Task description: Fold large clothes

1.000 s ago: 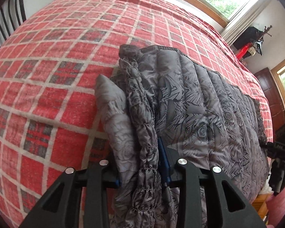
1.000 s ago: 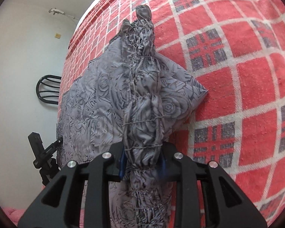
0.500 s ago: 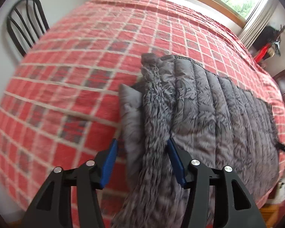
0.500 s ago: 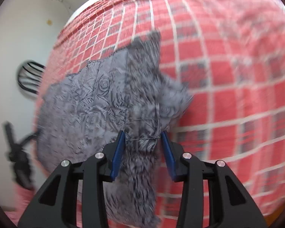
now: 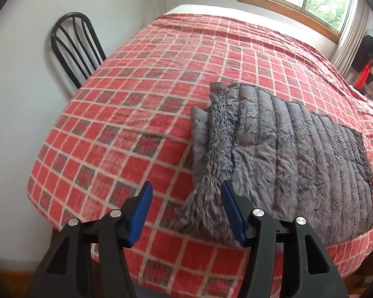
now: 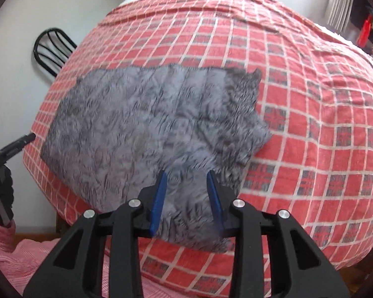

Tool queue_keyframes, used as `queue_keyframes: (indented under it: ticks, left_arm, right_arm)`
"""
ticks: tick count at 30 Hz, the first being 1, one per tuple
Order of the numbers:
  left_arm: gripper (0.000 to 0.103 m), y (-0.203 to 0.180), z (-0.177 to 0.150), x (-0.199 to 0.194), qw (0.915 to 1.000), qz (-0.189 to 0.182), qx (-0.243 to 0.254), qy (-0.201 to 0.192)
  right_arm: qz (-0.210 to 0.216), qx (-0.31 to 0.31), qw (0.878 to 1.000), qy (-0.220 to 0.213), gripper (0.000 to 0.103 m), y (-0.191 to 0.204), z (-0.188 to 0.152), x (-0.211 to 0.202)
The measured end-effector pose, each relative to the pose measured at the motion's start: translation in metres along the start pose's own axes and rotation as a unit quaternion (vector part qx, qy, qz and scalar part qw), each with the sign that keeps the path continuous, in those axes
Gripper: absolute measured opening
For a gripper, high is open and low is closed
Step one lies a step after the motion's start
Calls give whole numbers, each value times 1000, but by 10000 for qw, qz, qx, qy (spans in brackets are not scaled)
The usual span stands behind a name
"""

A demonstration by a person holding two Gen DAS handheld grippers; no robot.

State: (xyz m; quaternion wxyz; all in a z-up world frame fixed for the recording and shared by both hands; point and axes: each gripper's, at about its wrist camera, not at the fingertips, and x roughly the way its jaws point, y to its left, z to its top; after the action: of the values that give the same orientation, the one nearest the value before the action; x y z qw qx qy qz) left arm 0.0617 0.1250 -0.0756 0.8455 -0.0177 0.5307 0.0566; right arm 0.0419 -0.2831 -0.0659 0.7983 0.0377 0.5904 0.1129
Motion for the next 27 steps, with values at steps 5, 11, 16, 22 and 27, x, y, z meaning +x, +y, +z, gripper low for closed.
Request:
queue_keyframes:
  ticks: [5, 11, 16, 22, 27]
  left_arm:
    - [57, -12, -10, -16, 9999, -30, -14, -112]
    - [57, -23, -21, -23, 9999, -87, -39, -130]
    - [57, -24, -27, -23, 9999, -68, -56, -133]
    - [59, -18, -40, -15, 9998, -24, -176, 10]
    - [59, -8, -57, -3, 9984, -92, -475, 308]
  right_arm:
    - [50, -71, 9996, 259, 31, 6, -11, 21]
    - [-4, 16, 9983, 588, 27, -5, -19, 61]
    - [156, 362, 9965, 743, 27, -16, -21, 86]
    - [56, 298, 9965, 776, 27, -10, -18, 86]
    - [9, 199, 9972, 722, 27, -7, -16, 87]
